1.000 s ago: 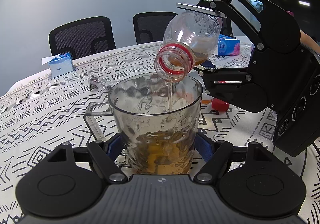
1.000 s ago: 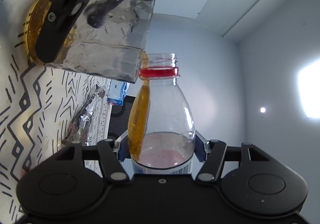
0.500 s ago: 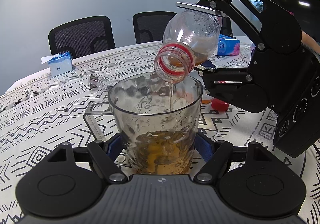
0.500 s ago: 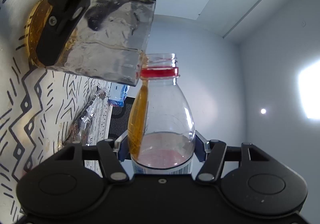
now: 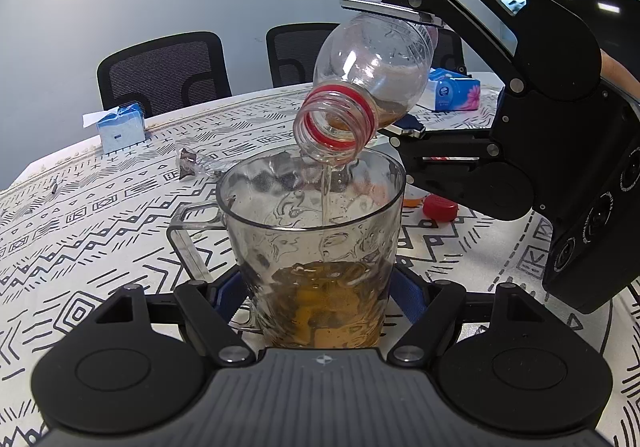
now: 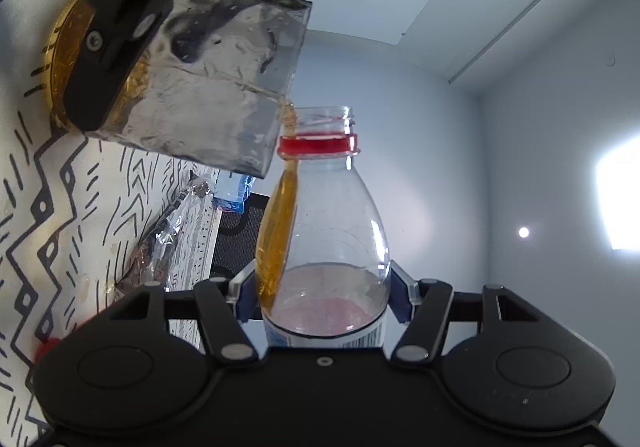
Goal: Unscrew bottle cap and pour
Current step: 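Keep pouring, tipping the bottle steeper with the right gripper while the left holds the mug, then tip the bottle nearly upside down over the mug with the right gripper to drain it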
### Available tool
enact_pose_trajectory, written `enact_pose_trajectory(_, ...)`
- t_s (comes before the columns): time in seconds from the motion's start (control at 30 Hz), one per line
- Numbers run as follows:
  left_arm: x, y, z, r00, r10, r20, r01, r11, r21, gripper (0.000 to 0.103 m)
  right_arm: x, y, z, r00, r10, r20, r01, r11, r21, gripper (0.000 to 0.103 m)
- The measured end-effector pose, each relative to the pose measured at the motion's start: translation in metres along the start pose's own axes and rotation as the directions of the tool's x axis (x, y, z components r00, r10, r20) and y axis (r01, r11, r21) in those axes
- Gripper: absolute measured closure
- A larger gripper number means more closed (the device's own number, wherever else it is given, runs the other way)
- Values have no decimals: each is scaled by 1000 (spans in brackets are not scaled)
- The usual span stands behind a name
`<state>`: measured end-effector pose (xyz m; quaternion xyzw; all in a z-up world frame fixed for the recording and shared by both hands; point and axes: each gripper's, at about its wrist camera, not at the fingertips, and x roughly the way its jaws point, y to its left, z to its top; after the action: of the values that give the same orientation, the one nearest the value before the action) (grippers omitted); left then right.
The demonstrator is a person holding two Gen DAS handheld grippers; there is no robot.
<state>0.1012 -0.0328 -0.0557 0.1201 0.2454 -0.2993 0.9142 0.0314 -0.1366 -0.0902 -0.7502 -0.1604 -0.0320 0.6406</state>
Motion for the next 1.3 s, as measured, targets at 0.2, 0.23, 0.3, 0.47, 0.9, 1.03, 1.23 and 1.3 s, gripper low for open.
enact_pose_trajectory(0.2, 0, 0, 0, 1000, -2, 0, 2, 1000, 1, 30, -11, -7, 3, 1000, 2, 1, -2, 1000, -9, 38)
enact_pose_trajectory(0.23, 0, 0, 0, 1000, -2, -1, 2, 1000, 1, 30, -13, -8, 3, 1000, 2, 1, -2, 1000, -11, 38)
enact_pose_trajectory(0.3, 0, 0, 0, 1000, -1, -1, 1, 1000, 1, 30, -18, -11, 5, 1000, 4, 2, -4, 1000, -14, 38)
enact_pose_trajectory(0.47, -2, -3, 0, 1000, -1, -1, 1, 1000, -1, 30, -29, -16, 8, 1000, 7, 4, -7, 1000, -21, 38)
enact_pose_trajectory(0.9, -6, -5, 1, 1000, -5, -1, 5, 1000, -7, 30, -63, -32, 16, 1000, 7, 9, -7, 999, -42, 38)
enact_pose_trajectory(1.03, -2, -2, 1, 1000, -5, -1, 5, 1000, -8, 30, -71, -36, 18, 1000, 9, 16, -8, 999, -50, 38)
enact_pose_trajectory(1.23, -1, -2, 2, 1000, -5, -1, 5, 1000, -9, 30, -75, -41, 19, 1000, 6, 14, -6, 999, -54, 38)
enact_pose_trajectory(1.3, -1, -2, 2, 1000, -4, -1, 4, 1000, -7, 30, -75, -41, 20, 1000, 7, 17, -6, 998, -60, 38)
